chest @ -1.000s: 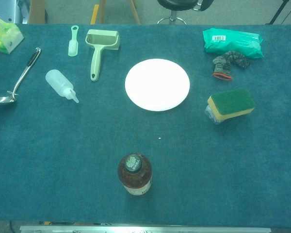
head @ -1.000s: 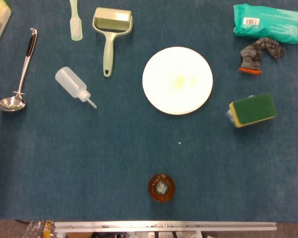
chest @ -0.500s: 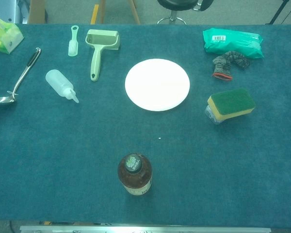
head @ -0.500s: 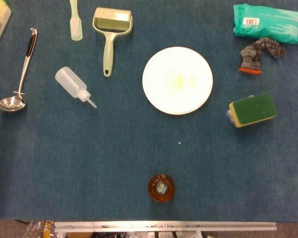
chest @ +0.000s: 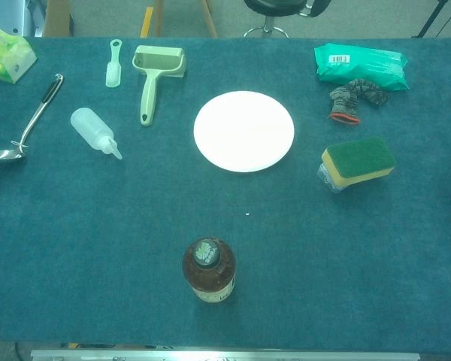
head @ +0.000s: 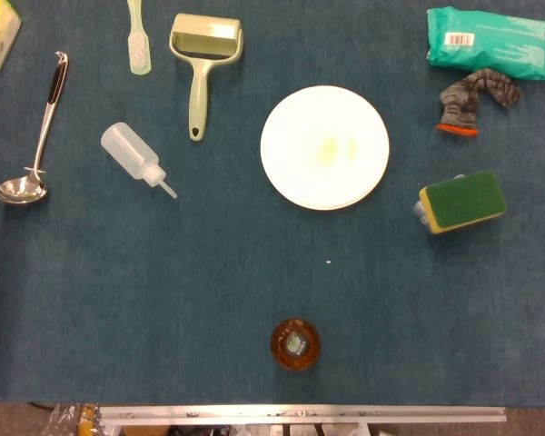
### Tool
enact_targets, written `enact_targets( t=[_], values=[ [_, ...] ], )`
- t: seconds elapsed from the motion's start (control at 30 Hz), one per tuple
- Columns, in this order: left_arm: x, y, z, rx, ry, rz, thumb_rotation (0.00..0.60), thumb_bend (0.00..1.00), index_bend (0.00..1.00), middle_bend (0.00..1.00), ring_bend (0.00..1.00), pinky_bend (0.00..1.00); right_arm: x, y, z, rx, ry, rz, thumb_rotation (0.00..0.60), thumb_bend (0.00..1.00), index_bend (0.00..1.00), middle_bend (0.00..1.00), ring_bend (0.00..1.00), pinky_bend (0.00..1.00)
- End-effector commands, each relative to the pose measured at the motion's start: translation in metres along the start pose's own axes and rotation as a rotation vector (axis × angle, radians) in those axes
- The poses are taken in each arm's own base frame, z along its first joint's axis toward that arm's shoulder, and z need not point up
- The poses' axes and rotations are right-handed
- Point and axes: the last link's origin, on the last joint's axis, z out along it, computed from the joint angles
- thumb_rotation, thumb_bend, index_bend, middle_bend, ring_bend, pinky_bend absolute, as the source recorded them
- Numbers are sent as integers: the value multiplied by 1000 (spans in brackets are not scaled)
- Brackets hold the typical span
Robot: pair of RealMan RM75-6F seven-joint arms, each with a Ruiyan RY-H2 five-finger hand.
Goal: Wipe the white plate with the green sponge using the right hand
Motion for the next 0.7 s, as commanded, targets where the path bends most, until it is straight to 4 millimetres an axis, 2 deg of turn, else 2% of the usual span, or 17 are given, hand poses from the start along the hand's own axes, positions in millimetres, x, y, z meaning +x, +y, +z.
enact_targets(
  t=[0.03,0.4,0.7],
  values=[
    [-3,-3,1,2,-29,12,600,199,395,328,237,407,3,-5,2,18,1,-16,600,0,132,248,130,254],
    [-10,-9,7,1,-116,42,600,199,391,329,237,406,12,-18,7,50,-1,-50,600,0,132,248,130,254],
    [-10,-8,7,-2,-119,39,600,199,391,329,237,406,12,-19,7,51,-3,-42,600,0,132,248,130,254]
  ],
)
